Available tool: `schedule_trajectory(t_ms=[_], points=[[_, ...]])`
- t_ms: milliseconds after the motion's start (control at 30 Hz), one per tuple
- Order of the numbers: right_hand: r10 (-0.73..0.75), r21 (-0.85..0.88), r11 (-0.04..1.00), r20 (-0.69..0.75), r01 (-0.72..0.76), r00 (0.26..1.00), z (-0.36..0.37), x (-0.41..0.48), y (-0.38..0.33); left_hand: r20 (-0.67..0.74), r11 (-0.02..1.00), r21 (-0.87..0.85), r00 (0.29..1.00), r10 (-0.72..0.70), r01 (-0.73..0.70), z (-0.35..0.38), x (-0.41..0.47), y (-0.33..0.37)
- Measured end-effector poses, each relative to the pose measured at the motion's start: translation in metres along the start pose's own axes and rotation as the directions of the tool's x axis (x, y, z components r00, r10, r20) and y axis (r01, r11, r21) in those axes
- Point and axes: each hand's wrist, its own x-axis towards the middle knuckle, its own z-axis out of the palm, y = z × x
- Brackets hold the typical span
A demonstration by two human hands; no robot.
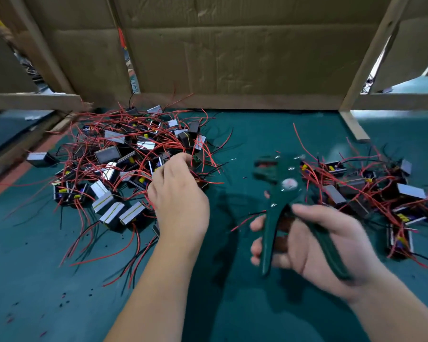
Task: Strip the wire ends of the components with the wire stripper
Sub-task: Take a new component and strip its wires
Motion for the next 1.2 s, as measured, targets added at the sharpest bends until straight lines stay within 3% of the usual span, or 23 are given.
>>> schedule_trajectory(t_ms=[67,200,400,633,767,833,900,1033,1200], points=[[0.088,-0.003,0.996,-0.042,-0.088,0.995,0.000,0.004,0.004,0.062,0.995,0.095,0.998,-0.007,0.001,0.000,0.001,-0.005],[0.084,0.057,0.995,-0.131,-0.077,0.988,-0.001,0.009,0.004,0.112,0.964,0.267,0.993,-0.036,0.005,-0.001,0.005,-0.012],[-0.008,0.032,0.999,-0.318,0.019,0.948,-0.010,0.014,-0.003,0.097,0.963,0.268,0.994,-0.055,0.027,-0.006,0.006,-0.016],[-0.261,-0.148,0.965,-0.533,0.215,0.805,-0.028,0.013,-0.016,-0.023,0.987,-0.160,1.000,0.010,-0.014,-0.009,0.005,-0.008],[-0.381,-0.241,0.924,-0.609,0.296,0.696,-0.032,0.009,-0.023,0.027,0.874,-0.487,0.999,0.030,-0.014,-0.007,0.000,0.002],[-0.380,-0.233,0.925,-0.570,0.300,0.729,-0.031,0.006,-0.024,0.129,0.732,-0.678,0.991,0.033,0.064,-0.006,0.000,0.008],[-0.346,-0.209,0.938,-0.480,0.277,0.806,-0.028,0.005,-0.023,0.210,0.629,-0.766,0.977,0.042,0.137,-0.004,-0.002,0.012],[-0.188,-0.084,0.981,-0.202,0.175,0.961,-0.022,0.005,-0.013,0.238,0.573,-0.802,0.970,0.045,0.171,0.000,-0.005,0.014],[-0.103,-0.021,0.994,0.093,0.105,0.990,-0.011,0.001,-0.005,0.191,0.434,-0.888,0.980,0.055,0.149,-0.001,-0.001,0.012]])
